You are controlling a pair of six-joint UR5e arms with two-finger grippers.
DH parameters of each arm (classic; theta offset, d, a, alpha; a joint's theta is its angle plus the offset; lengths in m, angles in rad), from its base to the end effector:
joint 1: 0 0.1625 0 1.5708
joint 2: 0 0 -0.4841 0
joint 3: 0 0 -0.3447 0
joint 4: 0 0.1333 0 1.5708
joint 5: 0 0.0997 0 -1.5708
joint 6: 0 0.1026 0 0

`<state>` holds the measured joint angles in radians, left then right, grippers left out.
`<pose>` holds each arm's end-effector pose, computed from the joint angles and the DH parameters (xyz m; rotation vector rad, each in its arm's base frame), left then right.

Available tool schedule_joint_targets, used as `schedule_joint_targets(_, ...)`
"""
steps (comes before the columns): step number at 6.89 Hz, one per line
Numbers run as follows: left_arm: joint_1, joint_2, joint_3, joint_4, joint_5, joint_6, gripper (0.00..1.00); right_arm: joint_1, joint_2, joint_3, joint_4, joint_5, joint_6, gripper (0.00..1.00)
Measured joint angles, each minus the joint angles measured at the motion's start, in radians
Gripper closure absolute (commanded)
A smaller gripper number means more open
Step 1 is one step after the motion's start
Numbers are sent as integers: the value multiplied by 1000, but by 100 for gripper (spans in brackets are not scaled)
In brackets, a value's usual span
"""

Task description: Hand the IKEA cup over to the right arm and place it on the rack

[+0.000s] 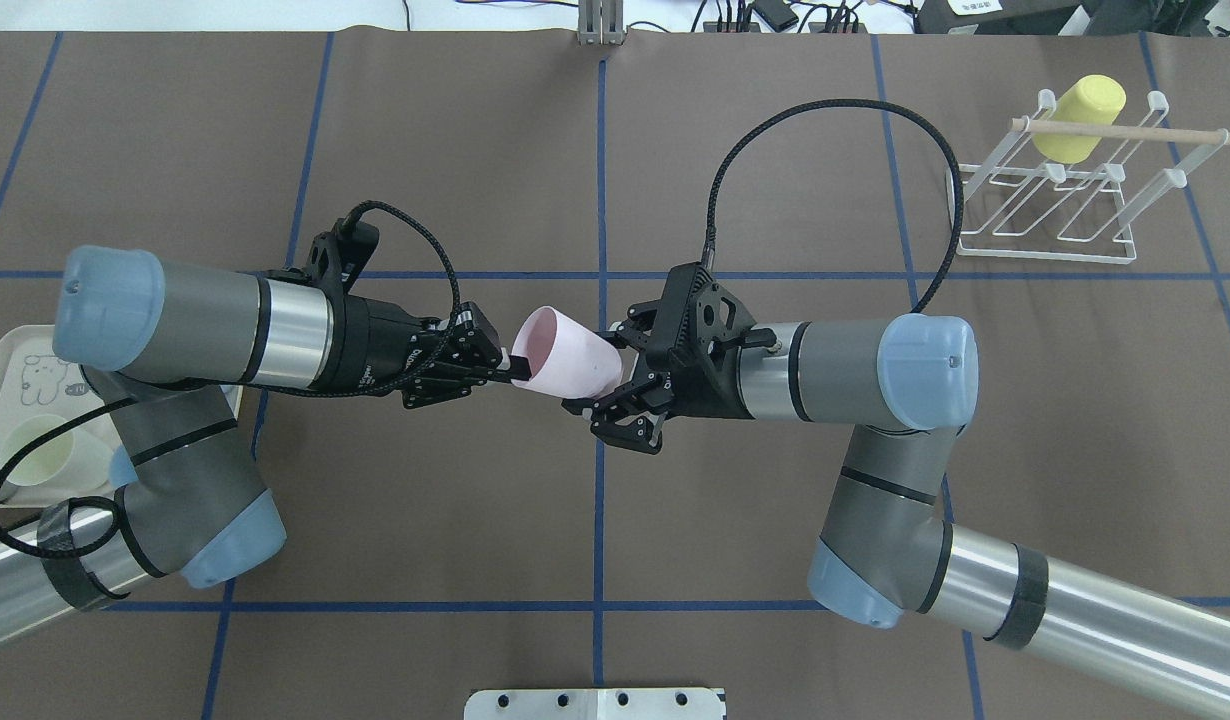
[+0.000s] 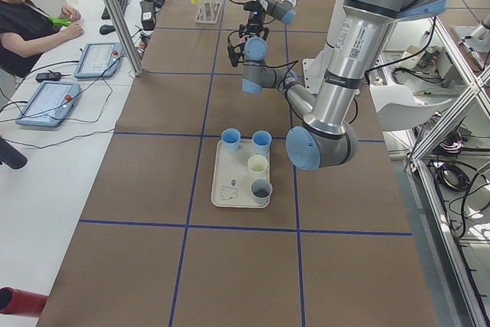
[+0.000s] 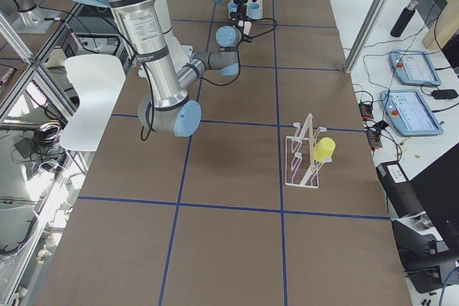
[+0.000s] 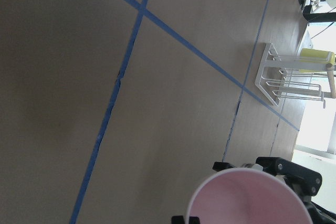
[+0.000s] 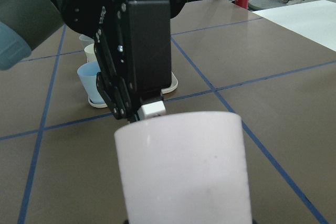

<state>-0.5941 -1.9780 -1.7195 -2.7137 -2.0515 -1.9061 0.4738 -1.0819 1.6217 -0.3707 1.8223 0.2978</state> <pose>0.4177 -0.3857 0.3146 -0.1402 1.6867 -0.2896 -0.4885 -0.3716 0.2977 1.2517 -1.2983 -0.7975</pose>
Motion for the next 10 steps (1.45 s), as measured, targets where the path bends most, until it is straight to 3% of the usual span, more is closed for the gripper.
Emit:
schedule_joint_targets(3, -16, 11, -9, 4, -7, 8, 0, 2, -5, -2, -2, 1, -5, 51)
schedule_joint_targets(5, -86, 46, -13, 31, -47, 35, 0, 27, -8, -3, -28, 4, -12, 51)
schedule_joint_targets(6, -128, 81, -26, 65, -77, 97, 0, 58, -10, 2, -76, 15, -16, 60)
schedule_joint_targets(8, -185, 195, -117, 225, -94, 318, 0, 132, -8, 53, -283, 58, -110, 60)
schedule_joint_targets(10, -255, 277, -284, 555, -89, 609, 0, 197, -3, 152, -569, 71, -299, 60)
